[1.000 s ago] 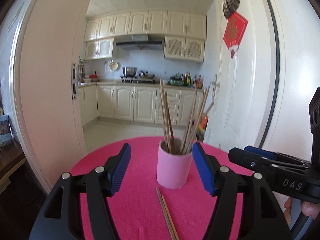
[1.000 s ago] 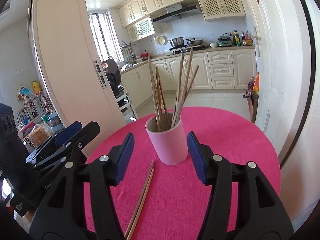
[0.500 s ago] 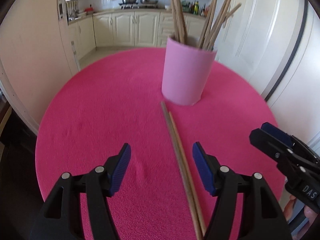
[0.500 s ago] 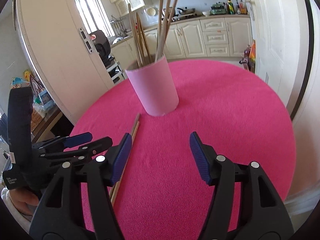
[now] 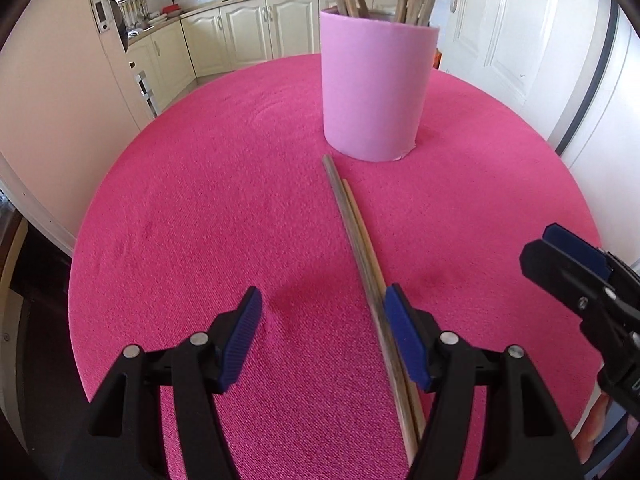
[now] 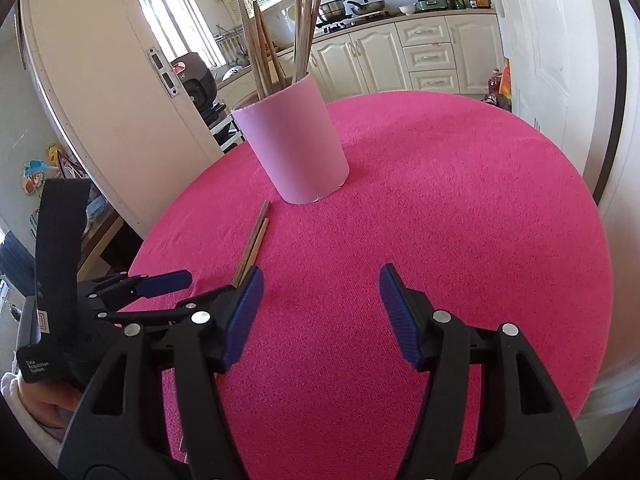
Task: Organize utensils
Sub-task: 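Grasp a chopstick with the left gripper while the right gripper grasps the other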
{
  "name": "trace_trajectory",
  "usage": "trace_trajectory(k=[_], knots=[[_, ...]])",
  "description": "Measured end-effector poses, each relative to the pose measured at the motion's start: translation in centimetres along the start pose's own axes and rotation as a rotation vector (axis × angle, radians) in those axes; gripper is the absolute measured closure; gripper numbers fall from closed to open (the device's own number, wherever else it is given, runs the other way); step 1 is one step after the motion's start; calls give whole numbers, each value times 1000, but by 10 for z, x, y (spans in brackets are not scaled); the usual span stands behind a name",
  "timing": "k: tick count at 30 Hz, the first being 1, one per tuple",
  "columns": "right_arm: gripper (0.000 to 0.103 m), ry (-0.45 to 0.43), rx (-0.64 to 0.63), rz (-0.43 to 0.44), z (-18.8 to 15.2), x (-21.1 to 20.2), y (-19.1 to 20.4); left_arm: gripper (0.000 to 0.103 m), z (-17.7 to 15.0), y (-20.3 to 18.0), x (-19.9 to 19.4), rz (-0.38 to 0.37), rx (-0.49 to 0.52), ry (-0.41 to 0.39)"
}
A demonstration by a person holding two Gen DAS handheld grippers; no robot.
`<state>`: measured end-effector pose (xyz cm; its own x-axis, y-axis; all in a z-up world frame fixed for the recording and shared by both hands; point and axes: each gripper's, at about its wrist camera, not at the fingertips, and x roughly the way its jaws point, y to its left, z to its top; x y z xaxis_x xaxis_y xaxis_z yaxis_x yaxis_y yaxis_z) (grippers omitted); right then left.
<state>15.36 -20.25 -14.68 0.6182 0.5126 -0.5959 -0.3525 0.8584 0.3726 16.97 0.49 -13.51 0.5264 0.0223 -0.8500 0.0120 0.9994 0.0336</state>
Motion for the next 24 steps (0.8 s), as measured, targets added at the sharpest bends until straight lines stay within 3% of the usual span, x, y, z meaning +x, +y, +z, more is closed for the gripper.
trace_trajectory(k=[8,12,15,18,20,22,24], knots=[[43,-1,8,9,2,0,0,39,5,2,4,2,13,90],[42,7,5,7,2,1,0,38,9,0,5,25,11,78],[42,24,-5,-3,3,3,4,39,14,6,9,1,-23,82],[43,45,-28,-27,4,4,9,57,12,15,4,-11,-42,66],[43,76,-35,-36,6,9,13,81,10,27,2,-15,-79,61],[43,117,-65,-50,8,15,22,92,9,40,3,-44,-121,61],[43,173,-95,-57,10,24,33,94,6,53,2,-98,-173,64]])
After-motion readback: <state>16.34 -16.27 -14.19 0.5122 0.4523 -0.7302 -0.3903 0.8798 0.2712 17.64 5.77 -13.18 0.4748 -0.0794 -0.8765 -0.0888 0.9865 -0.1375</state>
